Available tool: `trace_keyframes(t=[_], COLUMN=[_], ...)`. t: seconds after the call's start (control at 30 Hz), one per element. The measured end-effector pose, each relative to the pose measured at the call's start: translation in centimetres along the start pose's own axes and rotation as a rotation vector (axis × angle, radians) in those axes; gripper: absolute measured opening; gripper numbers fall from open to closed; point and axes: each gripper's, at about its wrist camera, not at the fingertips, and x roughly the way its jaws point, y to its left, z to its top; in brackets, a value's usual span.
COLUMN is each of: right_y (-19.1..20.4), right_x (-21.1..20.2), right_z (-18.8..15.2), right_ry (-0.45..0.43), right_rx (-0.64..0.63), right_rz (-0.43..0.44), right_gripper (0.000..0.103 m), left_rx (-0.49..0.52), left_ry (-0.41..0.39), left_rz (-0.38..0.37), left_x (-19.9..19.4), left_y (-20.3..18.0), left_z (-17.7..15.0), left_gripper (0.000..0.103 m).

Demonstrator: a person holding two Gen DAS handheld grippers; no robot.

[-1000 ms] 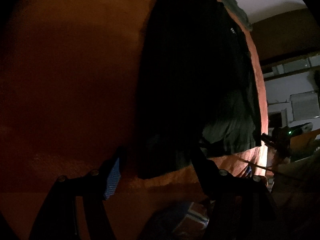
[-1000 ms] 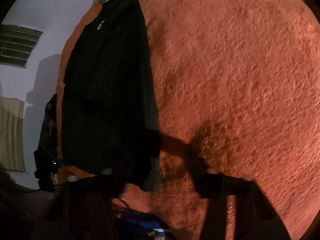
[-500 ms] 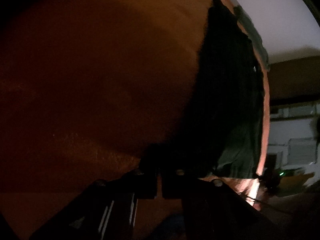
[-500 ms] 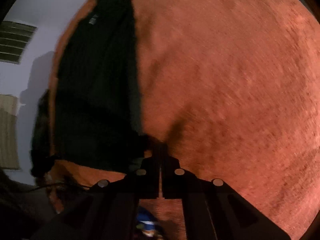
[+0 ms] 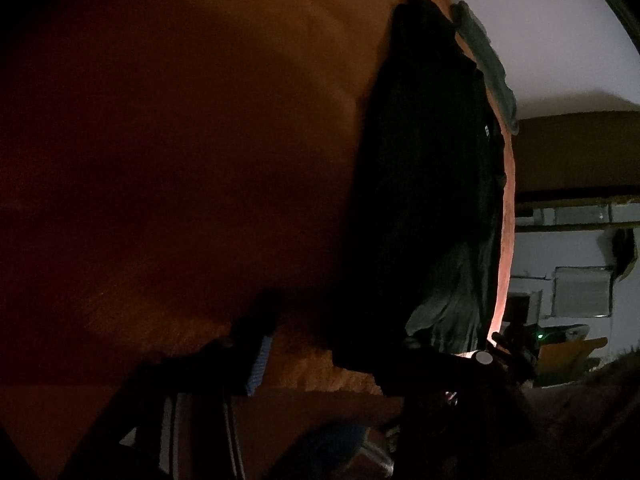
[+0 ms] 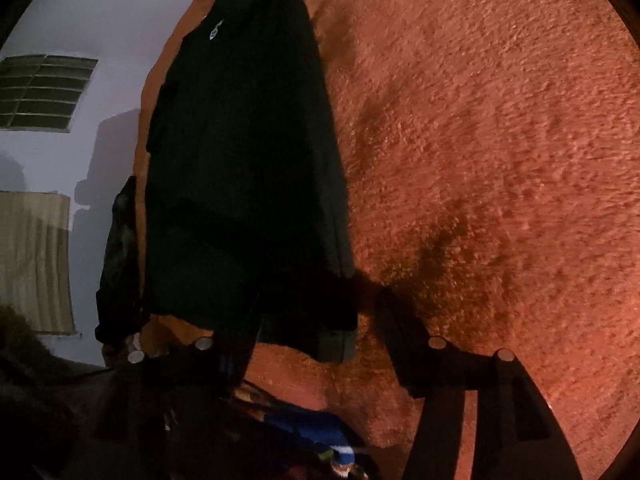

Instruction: Fold clothes

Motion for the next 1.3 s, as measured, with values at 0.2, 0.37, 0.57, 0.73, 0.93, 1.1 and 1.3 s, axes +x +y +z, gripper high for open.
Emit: trace_keyframes(t=[0.2, 0.37, 0.57, 0.73, 0.93, 1.1, 1.3], right_y=[-0.8, -1.5, -1.5, -2.7, -3.3, -3.5, -3.8], right_x=[0.0, -0.5, -0.2, 0.3, 0.3, 0.3, 0.3], right_z=[-0.4, -0.6, -0.2, -0.2, -0.3, -0.2, -0.1], right_ry=[-0.032, -0.05, -0.011, -0.003, -0.003, 0.002, 0.003], right_rx=[0.081, 0.115, 0.045, 0.075, 0.091, 0.084, 0.082], right_rz=[0.031, 0.032, -0.027, 0.011, 0.029, 0.029, 0.028], right_gripper=[0.005, 0.005, 0.005, 0.006, 0.006, 0.006, 0.006], left_rx=[-0.037, -0.102, -0.129, -0.031, 0.003, -0.031, 0.114], left_ry=[-0.085, -0.158, -0.083, -0.047, 0.054, -0.026, -0.06], left_rz=[0.023, 0.062, -0.047, -0.048, -0.061, -0.114, 0.015], left_x=[0.2, -2.1, -3.0, -2.5, 1.3, 1.1, 0.1], left_y=[-0.2, 2.3, 3.4, 1.5, 0.1, 0.4, -0.5], left_z=[-0.4, -0.9, 0.0, 0.7, -0.5, -1.4, -2.1], left_gripper=[0.006, 0.001, 0.008, 0.049, 0.049, 0.003, 0.003])
